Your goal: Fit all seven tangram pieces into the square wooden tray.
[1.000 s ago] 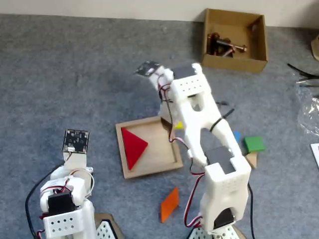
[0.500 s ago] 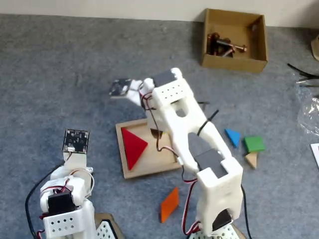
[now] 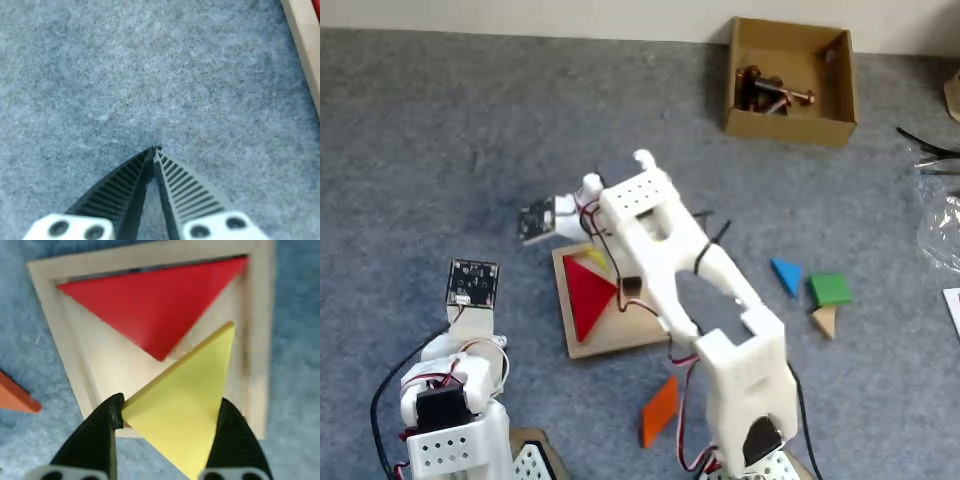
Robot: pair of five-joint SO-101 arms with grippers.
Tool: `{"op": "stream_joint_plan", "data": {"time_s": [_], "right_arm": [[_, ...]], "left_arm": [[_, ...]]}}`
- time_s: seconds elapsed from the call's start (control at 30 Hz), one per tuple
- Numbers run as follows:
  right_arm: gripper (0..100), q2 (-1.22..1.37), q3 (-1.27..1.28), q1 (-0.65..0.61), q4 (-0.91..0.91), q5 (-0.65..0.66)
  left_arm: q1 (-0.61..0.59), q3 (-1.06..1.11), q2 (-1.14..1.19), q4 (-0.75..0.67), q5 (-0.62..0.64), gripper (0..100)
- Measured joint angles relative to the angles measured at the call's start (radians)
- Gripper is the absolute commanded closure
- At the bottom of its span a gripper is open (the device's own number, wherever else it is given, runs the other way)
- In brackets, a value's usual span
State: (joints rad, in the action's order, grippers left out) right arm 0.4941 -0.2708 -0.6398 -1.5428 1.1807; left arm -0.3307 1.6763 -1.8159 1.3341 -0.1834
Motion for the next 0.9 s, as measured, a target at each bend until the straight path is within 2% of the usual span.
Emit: {"op": "stream_joint_plan", "data": {"time_s": [0.9], "right_arm": [[94.3, 0.031, 0.000, -0.021, 0.137, 0.012]], "left_arm": [[0.000, 0.000, 0.000, 0.000, 0.000, 99]]}}
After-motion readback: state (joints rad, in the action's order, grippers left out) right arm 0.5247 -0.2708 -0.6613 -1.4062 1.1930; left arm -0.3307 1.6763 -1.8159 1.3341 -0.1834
